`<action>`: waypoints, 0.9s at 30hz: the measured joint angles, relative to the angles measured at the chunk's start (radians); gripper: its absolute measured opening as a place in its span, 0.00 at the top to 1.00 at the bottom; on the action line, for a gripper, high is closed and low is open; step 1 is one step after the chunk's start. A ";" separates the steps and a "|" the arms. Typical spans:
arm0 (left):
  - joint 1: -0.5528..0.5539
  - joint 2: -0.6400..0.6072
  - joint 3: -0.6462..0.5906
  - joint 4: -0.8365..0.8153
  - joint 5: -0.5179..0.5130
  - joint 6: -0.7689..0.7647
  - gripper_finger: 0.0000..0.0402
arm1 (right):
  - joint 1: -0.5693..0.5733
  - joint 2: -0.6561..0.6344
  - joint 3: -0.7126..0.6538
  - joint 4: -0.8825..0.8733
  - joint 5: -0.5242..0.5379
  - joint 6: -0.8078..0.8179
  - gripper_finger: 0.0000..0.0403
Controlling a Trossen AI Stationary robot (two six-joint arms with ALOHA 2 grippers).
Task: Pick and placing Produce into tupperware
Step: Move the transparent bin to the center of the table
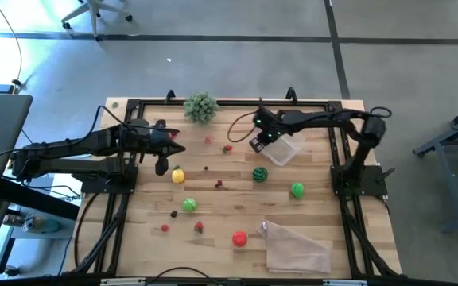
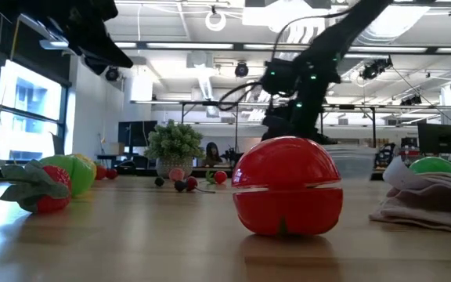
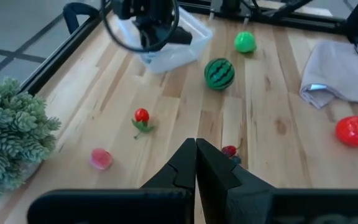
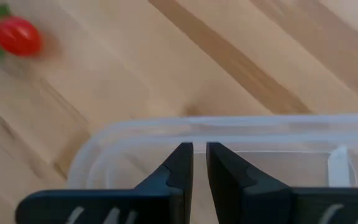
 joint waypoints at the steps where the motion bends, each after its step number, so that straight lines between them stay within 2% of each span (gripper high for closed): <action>1: 0.000 0.000 0.000 0.003 0.000 -0.010 1.00 | 0.007 0.031 0.040 -0.025 -0.001 -0.008 0.91; 9: 0.000 0.000 0.000 0.005 -0.011 -0.044 1.00 | 0.087 0.271 0.360 -0.186 -0.002 -0.090 0.91; 14: 0.000 0.000 0.000 0.005 -0.011 -0.063 1.00 | 0.149 0.357 0.491 -0.248 0.002 -0.103 0.91; 18: 0.000 0.000 0.000 0.005 -0.011 -0.066 1.00 | 0.196 0.386 0.545 -0.288 0.014 -0.103 0.91; 27: 0.000 0.000 0.000 0.005 -0.011 -0.070 1.00 | 0.270 0.388 0.550 -0.340 0.048 -0.091 0.91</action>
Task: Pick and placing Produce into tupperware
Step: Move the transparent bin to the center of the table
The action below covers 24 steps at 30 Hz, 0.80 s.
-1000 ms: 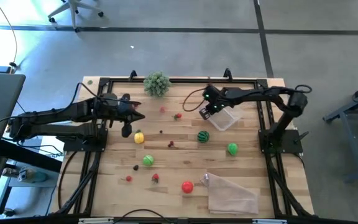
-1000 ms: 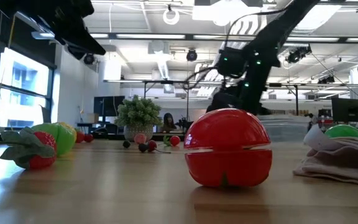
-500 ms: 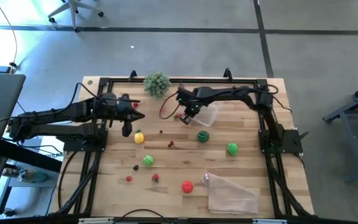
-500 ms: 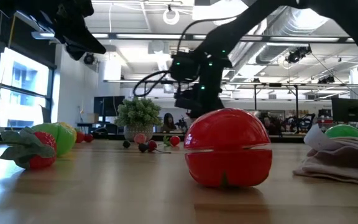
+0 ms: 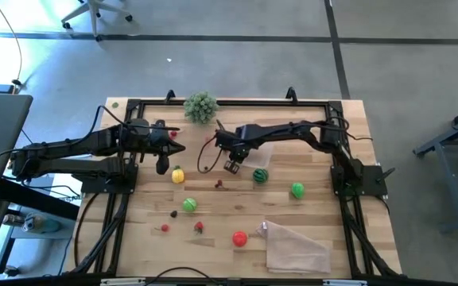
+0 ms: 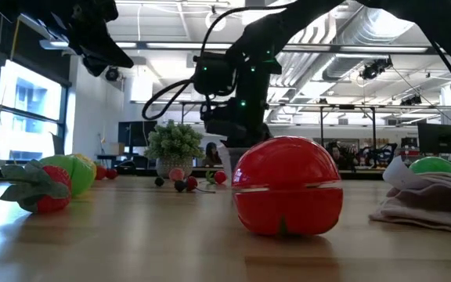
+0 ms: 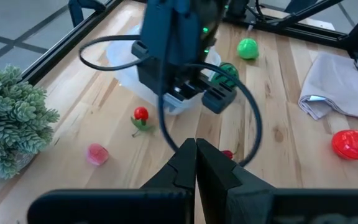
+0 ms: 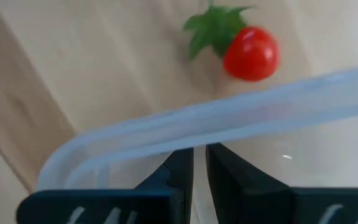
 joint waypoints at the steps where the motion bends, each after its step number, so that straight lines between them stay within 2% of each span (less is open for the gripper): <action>1: 0.000 0.000 0.000 0.000 0.000 -0.004 1.00 | 0.008 0.000 0.000 -0.005 0.001 0.000 0.91; 24: 0.000 0.000 0.000 0.000 0.000 -0.019 1.00 | 0.156 -0.002 0.001 -0.008 -0.011 -0.071 0.91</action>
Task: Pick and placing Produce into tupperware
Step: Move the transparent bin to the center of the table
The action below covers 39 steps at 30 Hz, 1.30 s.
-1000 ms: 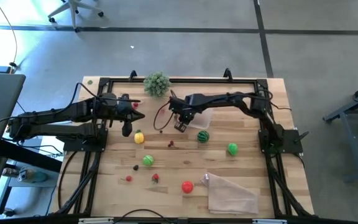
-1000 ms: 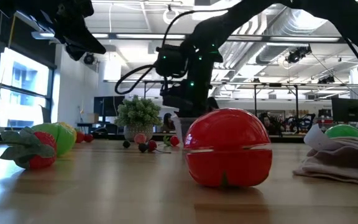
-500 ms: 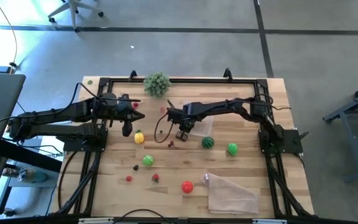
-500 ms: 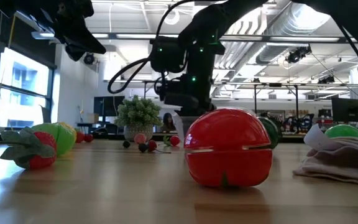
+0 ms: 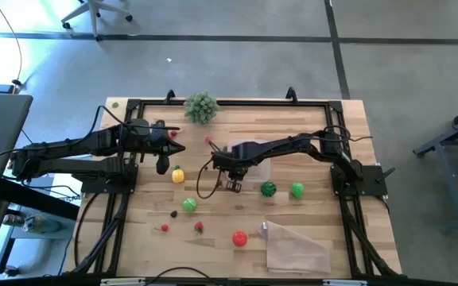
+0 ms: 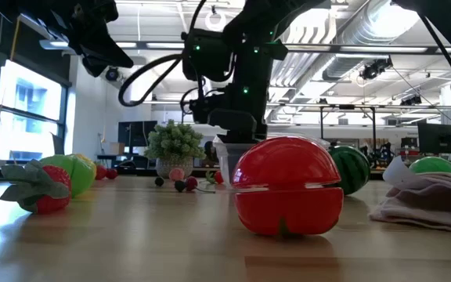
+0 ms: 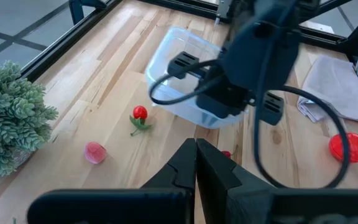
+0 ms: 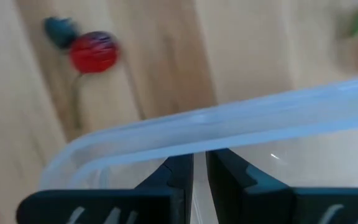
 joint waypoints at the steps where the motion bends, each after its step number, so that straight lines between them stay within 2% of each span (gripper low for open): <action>1: 0.000 0.000 0.000 0.000 0.000 0.000 1.00 | 0.006 0.000 0.000 0.002 0.000 -0.001 0.91; 13: 0.000 0.000 0.000 0.000 0.000 0.000 1.00 | 0.044 0.000 0.003 0.030 0.000 -0.083 0.91; 24: 0.000 0.000 0.000 0.000 0.000 -0.003 1.00 | 0.066 -0.001 0.112 -0.036 0.068 -0.123 0.91; 39: 0.000 0.000 0.000 -0.007 0.000 -0.003 1.00 | 0.099 -0.001 0.116 -0.028 0.004 -0.131 0.91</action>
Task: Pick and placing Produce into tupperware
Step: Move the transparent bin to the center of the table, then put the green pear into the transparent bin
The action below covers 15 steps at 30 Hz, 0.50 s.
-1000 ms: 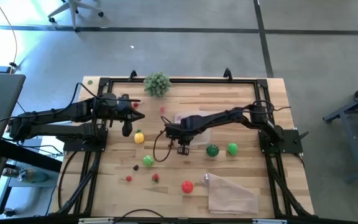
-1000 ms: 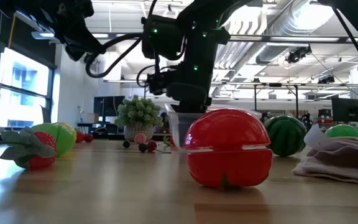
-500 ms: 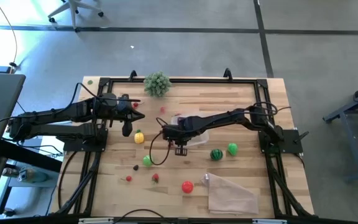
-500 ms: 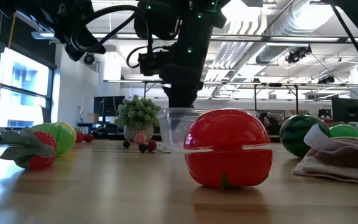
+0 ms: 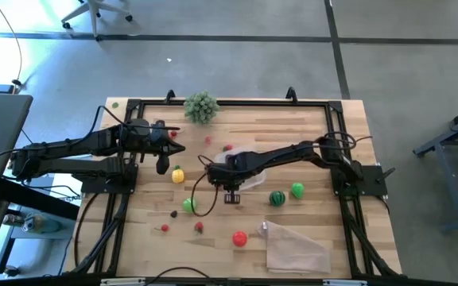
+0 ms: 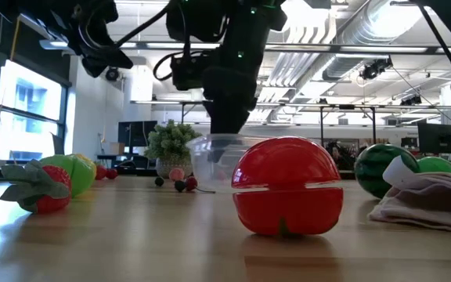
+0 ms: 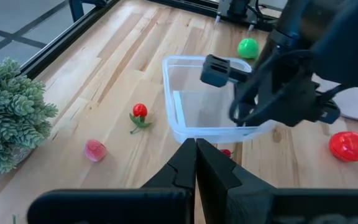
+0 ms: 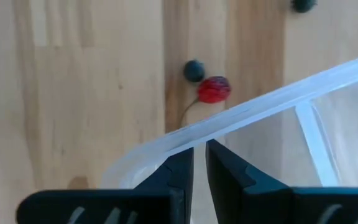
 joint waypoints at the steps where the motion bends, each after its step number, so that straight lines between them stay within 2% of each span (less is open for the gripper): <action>1: 0.000 0.000 0.000 0.000 0.000 0.000 1.00 | 0.000 0.000 0.000 0.000 0.006 0.000 0.91; 7: 0.000 0.000 0.000 0.000 0.000 -0.003 1.00 | -0.021 0.000 0.000 -0.035 0.089 0.006 0.91; 15: 0.000 0.000 0.000 0.000 0.000 -0.002 1.00 | -0.036 -0.025 0.000 -0.093 0.147 0.008 0.91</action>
